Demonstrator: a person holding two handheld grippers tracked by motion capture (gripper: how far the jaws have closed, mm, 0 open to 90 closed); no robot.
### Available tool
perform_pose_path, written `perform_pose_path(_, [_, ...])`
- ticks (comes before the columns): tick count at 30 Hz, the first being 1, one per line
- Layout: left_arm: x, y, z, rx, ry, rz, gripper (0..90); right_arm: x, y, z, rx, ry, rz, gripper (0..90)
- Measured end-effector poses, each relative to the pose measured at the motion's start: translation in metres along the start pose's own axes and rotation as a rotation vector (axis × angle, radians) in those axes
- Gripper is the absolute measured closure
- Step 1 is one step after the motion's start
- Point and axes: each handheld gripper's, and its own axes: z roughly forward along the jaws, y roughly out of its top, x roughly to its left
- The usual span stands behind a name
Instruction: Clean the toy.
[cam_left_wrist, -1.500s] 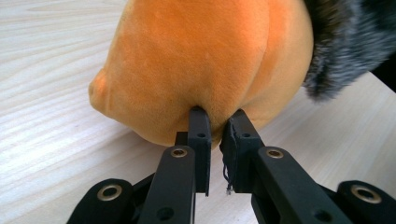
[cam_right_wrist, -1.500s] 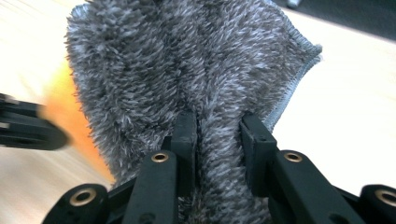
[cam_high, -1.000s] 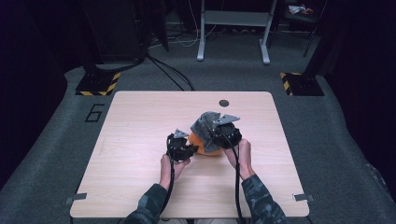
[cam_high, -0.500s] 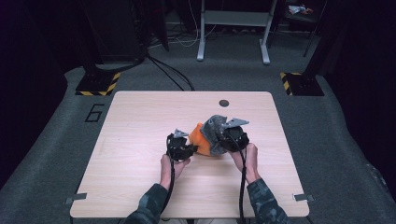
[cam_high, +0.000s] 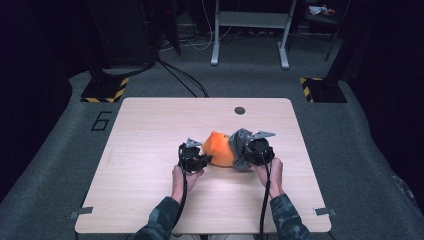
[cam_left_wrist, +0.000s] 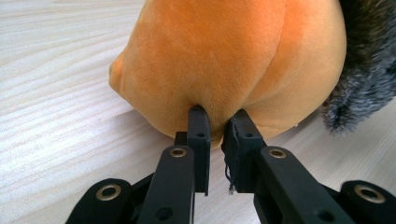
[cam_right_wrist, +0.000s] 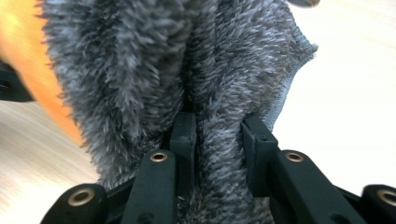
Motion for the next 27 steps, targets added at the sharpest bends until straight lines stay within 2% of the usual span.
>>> perform_pose_path(5, [0.002, 0.0, 0.0, 0.004, 0.01, 0.001, 81.1, -0.013, -0.015, 0.019, 0.071, -0.007, 0.041, 69.8])
perform_pose_path(7, [0.002, 0.0, 0.0, 0.002, 0.018, -0.001, 81.1, -0.017, -0.019, 0.025, 0.088, 0.012, 0.067, 69.8])
perform_pose_path(10, [0.003, -0.001, 0.001, 0.012, 0.033, -0.002, 81.1, -0.02, -0.018, 0.021, 0.058, 0.012, 0.084, 70.1])
perform_pose_path(14, [0.003, -0.002, 0.003, 0.014, 0.033, -0.014, 81.1, -0.016, -0.007, 0.002, -0.002, 0.001, 0.068, 70.2])
perform_pose_path(17, [0.0, -0.002, 0.003, 0.012, 0.033, -0.002, 81.1, -0.011, 0.006, -0.014, -0.055, 0.013, 0.022, 70.2])
perform_pose_path(18, [-0.001, -0.002, 0.003, 0.009, 0.035, -0.003, 81.1, -0.006, 0.011, -0.019, -0.076, 0.018, 0.015, 70.2])
perform_pose_path(20, [-0.001, -0.002, 0.003, 0.01, 0.034, -0.005, 81.1, 0.004, 0.021, -0.026, -0.097, 0.03, -0.03, 70.1])
perform_pose_path(23, [-0.001, -0.002, 0.002, 0.008, 0.034, -0.005, 81.1, 0.023, 0.036, -0.03, -0.108, 0.036, -0.089, 70.0])
perform_pose_path(27, [-0.001, -0.001, 0.002, 0.013, 0.029, 0.009, 81.0, 0.046, 0.051, -0.023, -0.091, 0.032, -0.169, 69.9])
